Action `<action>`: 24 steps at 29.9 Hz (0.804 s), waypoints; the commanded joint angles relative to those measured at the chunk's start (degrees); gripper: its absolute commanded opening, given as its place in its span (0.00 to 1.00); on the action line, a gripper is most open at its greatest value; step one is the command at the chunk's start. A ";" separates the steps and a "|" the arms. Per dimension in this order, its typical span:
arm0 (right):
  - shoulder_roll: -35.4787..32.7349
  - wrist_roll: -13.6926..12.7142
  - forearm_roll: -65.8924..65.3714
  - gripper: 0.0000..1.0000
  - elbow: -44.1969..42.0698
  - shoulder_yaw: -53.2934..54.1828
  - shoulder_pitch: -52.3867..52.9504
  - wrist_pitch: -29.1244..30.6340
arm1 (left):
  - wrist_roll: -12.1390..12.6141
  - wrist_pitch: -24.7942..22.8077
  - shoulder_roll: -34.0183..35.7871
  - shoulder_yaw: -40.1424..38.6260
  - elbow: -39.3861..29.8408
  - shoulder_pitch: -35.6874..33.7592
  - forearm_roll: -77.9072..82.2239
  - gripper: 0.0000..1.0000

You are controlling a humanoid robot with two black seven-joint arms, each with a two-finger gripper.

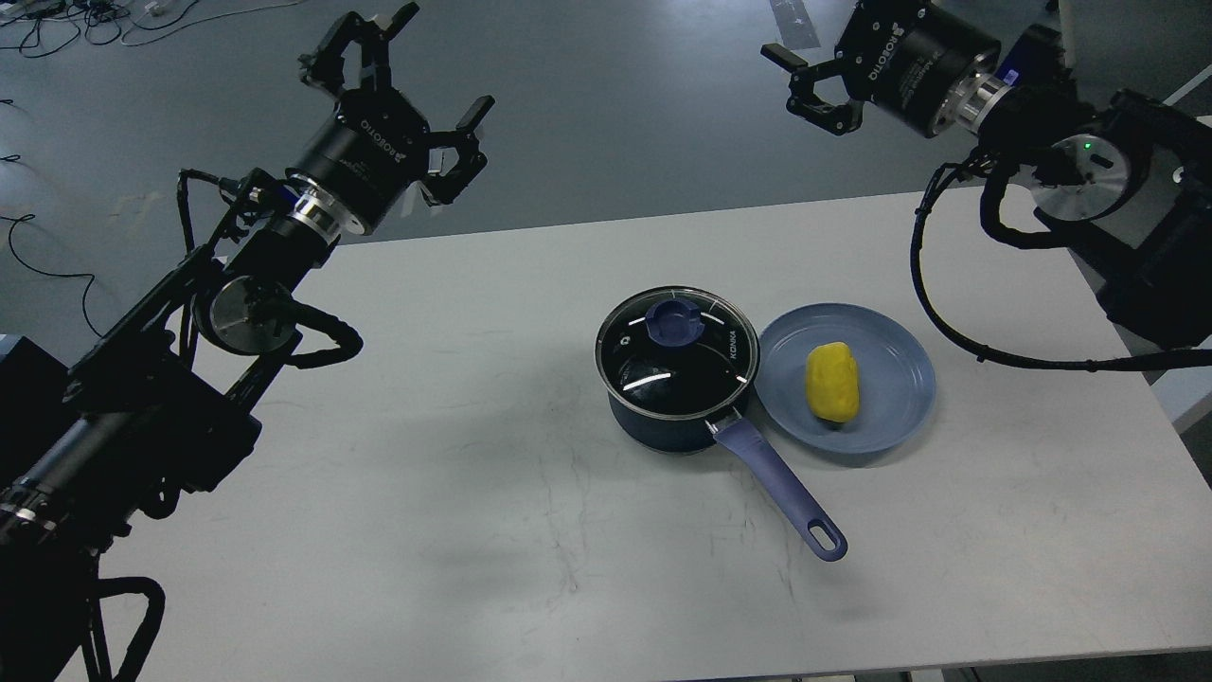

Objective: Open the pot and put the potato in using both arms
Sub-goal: 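Raise both grippers from rest and open them above the table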

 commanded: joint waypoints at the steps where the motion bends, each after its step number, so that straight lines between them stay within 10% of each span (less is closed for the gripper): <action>1: 4.34 -0.45 0.32 1.00 -0.64 3.70 -3.54 -1.43 | 0.06 -0.07 0.18 -2.08 -2.73 5.00 -0.05 0.98; 24: 0.75 -0.88 0.14 1.00 2.08 0.10 -7.50 2.88 | 0.23 0.01 1.14 -5.87 -5.30 13.80 0.57 0.98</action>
